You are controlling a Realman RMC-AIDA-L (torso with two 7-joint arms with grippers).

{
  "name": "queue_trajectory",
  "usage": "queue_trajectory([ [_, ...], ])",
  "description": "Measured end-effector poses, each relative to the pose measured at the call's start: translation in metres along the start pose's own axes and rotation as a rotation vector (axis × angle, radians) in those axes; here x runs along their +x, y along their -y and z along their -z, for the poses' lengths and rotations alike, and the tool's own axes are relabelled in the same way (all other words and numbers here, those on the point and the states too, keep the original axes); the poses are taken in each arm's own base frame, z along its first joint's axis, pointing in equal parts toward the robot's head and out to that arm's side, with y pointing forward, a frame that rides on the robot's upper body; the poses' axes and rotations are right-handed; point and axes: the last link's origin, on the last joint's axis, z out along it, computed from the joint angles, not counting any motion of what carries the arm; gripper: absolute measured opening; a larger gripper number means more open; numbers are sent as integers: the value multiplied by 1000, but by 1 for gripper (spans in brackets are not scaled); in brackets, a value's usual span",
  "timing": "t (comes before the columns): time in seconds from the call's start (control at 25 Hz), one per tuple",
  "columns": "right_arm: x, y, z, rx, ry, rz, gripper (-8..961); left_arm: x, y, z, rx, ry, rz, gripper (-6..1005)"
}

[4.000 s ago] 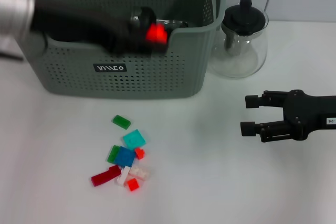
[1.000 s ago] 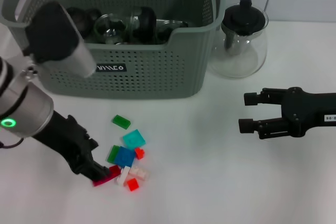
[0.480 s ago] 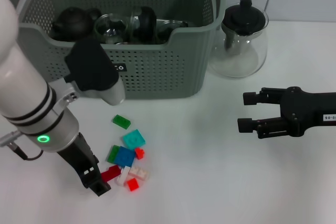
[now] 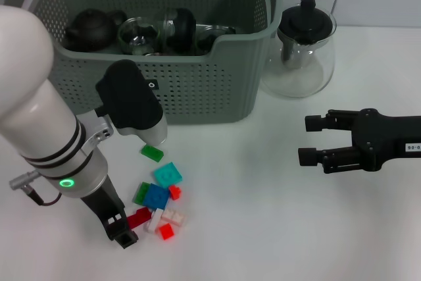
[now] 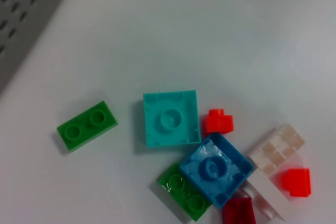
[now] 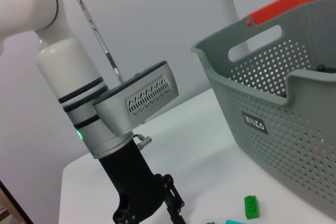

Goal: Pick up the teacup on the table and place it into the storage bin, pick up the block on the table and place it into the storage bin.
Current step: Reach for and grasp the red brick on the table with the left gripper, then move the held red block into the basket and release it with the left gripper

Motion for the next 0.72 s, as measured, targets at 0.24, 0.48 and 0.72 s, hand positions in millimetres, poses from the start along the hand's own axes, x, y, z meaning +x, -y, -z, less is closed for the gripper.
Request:
queue_trajectory([
  [0.24,0,0,1,1,2,-1,945,0,-1,-3,0,7,-11,563],
  [0.48,0,0,1,2,2,0,945,0,-2,-3,-1,10,-11,449],
  [0.72,0,0,2,3,2,1,945,0,-3,5,5,-2,5,334],
])
